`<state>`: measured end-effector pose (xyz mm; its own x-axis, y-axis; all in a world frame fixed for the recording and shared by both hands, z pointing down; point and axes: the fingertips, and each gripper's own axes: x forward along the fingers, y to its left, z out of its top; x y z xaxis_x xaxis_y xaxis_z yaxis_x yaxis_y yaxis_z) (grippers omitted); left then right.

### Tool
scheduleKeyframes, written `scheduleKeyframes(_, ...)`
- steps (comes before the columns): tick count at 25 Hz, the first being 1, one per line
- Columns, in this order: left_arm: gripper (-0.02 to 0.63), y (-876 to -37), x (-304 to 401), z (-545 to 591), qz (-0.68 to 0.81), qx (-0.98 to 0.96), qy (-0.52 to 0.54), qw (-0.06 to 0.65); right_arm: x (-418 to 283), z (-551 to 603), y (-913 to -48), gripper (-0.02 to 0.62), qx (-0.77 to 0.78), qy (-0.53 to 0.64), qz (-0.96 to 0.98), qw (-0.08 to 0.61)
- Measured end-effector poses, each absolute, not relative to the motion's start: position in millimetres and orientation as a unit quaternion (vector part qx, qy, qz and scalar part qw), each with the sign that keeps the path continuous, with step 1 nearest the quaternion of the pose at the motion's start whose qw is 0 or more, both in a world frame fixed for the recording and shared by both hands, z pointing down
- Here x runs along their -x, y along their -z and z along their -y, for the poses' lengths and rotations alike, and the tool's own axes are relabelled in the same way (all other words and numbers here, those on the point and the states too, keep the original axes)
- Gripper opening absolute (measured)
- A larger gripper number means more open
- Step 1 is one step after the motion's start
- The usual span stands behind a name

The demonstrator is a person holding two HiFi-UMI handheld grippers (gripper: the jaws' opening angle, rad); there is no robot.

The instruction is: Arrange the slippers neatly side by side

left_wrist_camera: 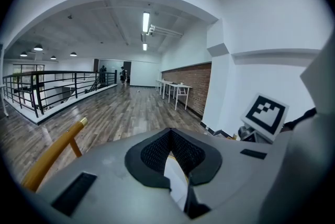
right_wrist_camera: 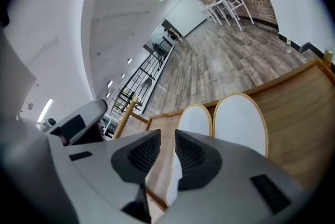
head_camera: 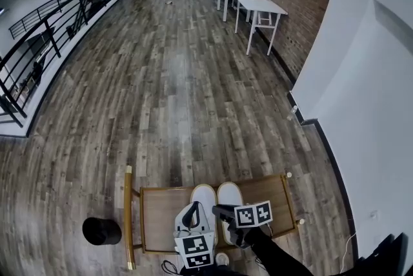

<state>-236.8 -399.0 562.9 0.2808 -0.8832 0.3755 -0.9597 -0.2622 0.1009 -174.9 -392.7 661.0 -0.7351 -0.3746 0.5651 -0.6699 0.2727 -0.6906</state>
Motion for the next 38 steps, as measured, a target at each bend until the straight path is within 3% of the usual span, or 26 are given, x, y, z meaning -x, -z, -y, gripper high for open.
scheduleKeyframes(6, -0.002, -548, 227, 408, 0.581, -0.794, -0.116, 0.137, 128, 405, -610, 0.064, -0.457, -0.391, 0.796, 0.064)
scheduleKeyframes(20, -0.002, -536, 208, 376, 0.577, -0.798, -0.109, 0.136, 120, 372, -556, 0.064, -0.564, -0.238, 0.786, 0.087)
scheduleKeyframes(38, -0.002, -514, 210, 382, 0.584, -0.797, -0.091, 0.123, 127, 381, -526, 0.063, -0.564, -0.189, 0.801, 0.073)
